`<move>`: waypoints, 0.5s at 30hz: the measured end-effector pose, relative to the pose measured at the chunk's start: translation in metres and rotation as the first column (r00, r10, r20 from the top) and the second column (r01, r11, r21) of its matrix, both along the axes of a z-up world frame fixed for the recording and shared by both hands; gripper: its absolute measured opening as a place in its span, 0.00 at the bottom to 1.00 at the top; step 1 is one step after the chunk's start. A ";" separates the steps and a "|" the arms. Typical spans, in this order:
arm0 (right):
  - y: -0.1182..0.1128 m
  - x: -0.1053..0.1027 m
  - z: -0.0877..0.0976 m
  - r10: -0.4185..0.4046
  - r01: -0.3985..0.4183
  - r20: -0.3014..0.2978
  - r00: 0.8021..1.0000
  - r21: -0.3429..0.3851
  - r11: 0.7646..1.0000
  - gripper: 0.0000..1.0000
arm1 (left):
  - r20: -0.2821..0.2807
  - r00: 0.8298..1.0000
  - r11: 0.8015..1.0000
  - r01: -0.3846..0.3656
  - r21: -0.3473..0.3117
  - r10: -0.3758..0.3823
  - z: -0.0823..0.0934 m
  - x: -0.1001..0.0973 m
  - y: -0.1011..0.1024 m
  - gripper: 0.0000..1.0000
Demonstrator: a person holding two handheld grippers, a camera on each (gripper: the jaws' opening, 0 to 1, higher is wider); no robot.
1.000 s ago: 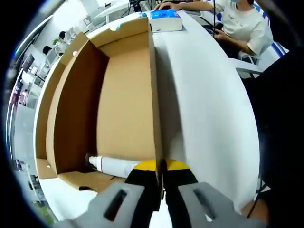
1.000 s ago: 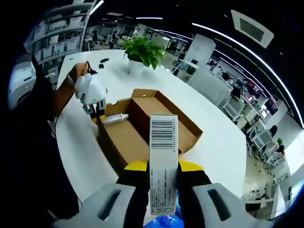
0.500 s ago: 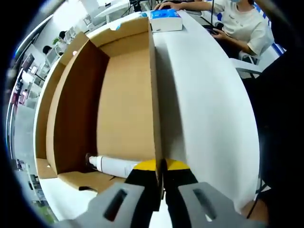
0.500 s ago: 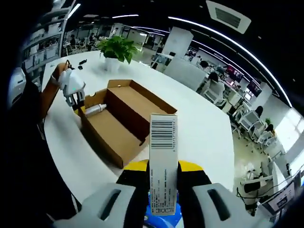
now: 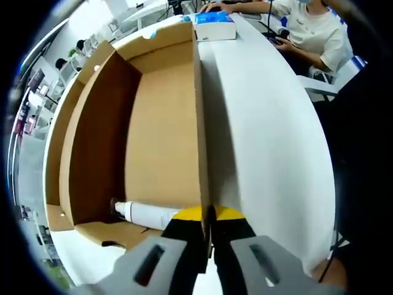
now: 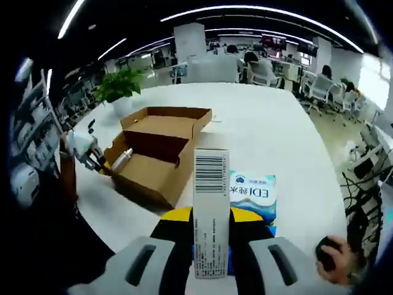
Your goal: Operate the shoe box by opening the lid, removing the specified soft item, and placing it in the target area until the item is outside and the box remains undamaged.
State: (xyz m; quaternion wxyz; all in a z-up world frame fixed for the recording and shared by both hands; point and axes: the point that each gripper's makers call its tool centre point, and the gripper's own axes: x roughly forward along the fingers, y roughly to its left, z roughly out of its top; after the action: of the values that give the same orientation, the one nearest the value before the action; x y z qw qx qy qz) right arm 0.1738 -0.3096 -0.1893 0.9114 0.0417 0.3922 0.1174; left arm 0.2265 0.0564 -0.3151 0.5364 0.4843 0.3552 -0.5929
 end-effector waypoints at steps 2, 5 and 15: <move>0.001 -0.002 -0.005 -0.032 0.033 -0.016 0.999 0.031 0.999 0.20 | 0.000 1.000 1.000 0.000 0.000 0.000 0.000 -0.001 0.000 0.03; -0.003 -0.004 -0.010 -0.039 0.040 -0.026 0.999 0.050 0.998 0.20 | 0.000 1.000 1.000 0.000 -0.001 0.000 0.001 -0.002 0.000 0.03; -0.006 -0.019 -0.043 -0.085 0.108 -0.132 0.988 0.175 0.979 0.20 | 0.000 1.000 1.000 -0.001 -0.002 0.001 0.000 -0.003 -0.001 0.03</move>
State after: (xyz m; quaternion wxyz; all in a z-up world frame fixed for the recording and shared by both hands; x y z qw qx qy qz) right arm 0.1553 -0.3156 -0.2321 0.8823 0.1508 0.4333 0.1055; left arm 0.2231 0.0554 -0.3150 0.5369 0.4837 0.3550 -0.5931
